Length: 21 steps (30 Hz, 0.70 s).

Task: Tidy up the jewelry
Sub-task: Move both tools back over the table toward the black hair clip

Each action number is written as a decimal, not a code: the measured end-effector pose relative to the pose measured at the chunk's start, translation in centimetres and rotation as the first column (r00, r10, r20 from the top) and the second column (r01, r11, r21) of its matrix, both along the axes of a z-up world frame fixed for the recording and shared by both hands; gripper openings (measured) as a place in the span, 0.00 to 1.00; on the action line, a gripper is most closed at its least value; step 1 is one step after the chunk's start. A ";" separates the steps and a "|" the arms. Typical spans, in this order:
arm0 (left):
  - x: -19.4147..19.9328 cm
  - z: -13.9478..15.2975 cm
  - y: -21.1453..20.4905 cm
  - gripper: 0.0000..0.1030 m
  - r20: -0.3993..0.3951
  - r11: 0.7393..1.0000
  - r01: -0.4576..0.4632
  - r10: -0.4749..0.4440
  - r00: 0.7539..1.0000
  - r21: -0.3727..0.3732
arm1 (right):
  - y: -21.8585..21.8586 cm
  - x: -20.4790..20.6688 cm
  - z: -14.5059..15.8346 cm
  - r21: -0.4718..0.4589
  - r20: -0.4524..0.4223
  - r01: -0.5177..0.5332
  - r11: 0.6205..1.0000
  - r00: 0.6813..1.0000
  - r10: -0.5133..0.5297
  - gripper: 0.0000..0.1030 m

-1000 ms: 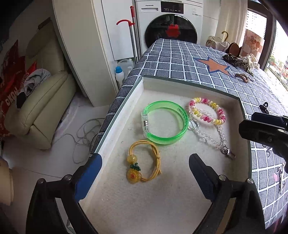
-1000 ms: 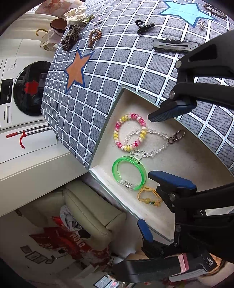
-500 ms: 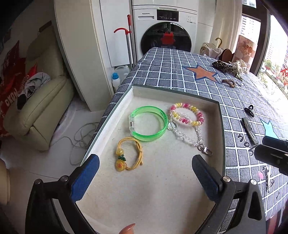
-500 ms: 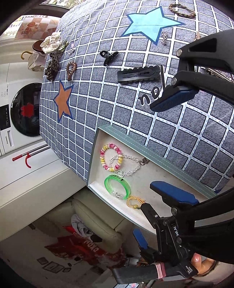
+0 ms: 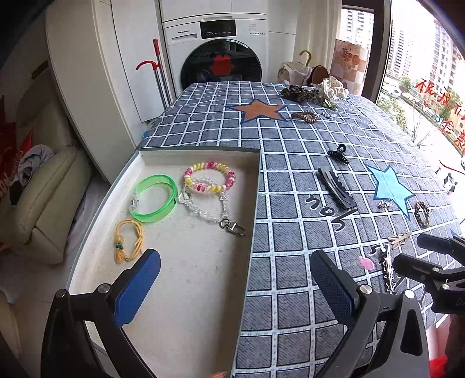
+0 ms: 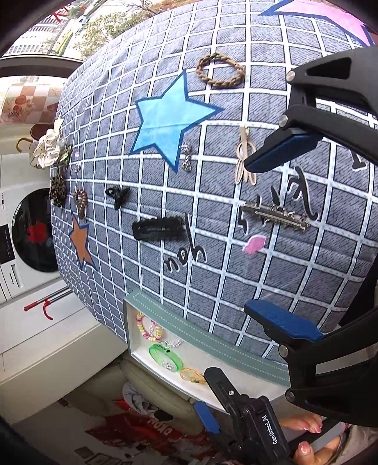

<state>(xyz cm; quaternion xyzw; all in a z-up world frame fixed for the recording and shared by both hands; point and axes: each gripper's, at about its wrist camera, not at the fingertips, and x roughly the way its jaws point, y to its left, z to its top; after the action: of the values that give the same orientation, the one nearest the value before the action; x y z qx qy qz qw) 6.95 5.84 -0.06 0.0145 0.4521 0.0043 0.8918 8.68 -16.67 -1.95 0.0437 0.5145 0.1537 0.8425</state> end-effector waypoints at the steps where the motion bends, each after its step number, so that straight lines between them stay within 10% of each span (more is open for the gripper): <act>1: 0.1 -0.2 -0.7 1.00 -0.010 1.000 0.008 -0.008 1.000 -0.012 | -0.9 -0.2 -0.2 -0.004 -0.002 0.022 1.000 1.000 -0.022 0.88; 21: 5.1 -3.7 -9.5 1.00 -0.129 0.997 0.054 -0.062 0.990 -0.063 | -12.8 -0.3 -2.1 -0.113 0.002 0.272 0.956 0.962 -0.273 0.88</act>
<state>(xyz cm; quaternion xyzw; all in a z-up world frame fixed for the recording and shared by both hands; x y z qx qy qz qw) 12.03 -3.66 -3.75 0.0014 0.5090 -0.0359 0.8600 8.38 -29.51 -4.10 0.0678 0.5173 0.0065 0.8531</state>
